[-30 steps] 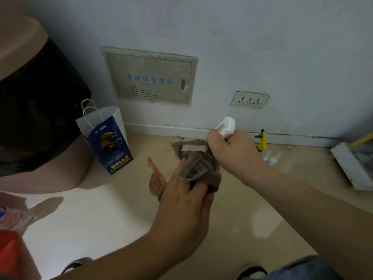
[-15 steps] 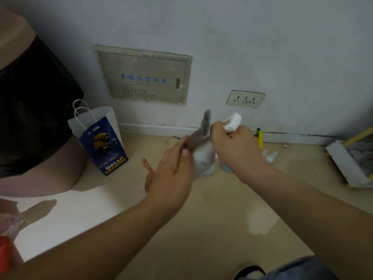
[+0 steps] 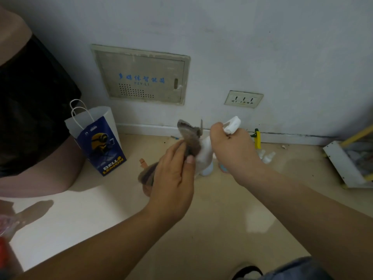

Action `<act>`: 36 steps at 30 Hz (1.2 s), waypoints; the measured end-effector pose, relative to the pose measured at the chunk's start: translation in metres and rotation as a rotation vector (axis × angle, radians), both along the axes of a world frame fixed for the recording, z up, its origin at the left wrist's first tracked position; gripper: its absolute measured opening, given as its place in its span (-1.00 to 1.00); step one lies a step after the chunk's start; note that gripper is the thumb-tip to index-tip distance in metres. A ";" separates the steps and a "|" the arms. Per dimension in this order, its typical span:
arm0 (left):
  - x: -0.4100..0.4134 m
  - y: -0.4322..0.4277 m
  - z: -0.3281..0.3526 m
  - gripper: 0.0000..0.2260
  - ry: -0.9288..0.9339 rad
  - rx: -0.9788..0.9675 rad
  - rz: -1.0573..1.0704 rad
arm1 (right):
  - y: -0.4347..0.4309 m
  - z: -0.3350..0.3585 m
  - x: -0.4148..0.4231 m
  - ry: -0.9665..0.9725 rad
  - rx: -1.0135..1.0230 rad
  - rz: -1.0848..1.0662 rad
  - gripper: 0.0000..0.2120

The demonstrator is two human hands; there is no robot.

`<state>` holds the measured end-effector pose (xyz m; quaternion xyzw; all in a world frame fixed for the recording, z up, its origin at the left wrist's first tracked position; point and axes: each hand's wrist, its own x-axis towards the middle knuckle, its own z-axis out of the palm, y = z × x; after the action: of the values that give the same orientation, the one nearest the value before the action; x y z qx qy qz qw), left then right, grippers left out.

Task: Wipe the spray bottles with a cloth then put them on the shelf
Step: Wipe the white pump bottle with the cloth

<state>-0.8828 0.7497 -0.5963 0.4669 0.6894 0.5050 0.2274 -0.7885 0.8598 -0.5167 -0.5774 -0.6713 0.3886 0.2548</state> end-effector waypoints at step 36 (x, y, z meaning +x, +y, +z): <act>-0.040 -0.021 -0.021 -0.07 -0.202 -0.795 -0.024 | -0.001 -0.010 0.032 -0.052 -0.090 -0.140 -0.59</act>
<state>-0.9227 0.7288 -0.6170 0.2987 0.7994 0.2401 0.4627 -0.7564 0.8587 -0.5265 -0.6436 -0.6177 0.3846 0.2374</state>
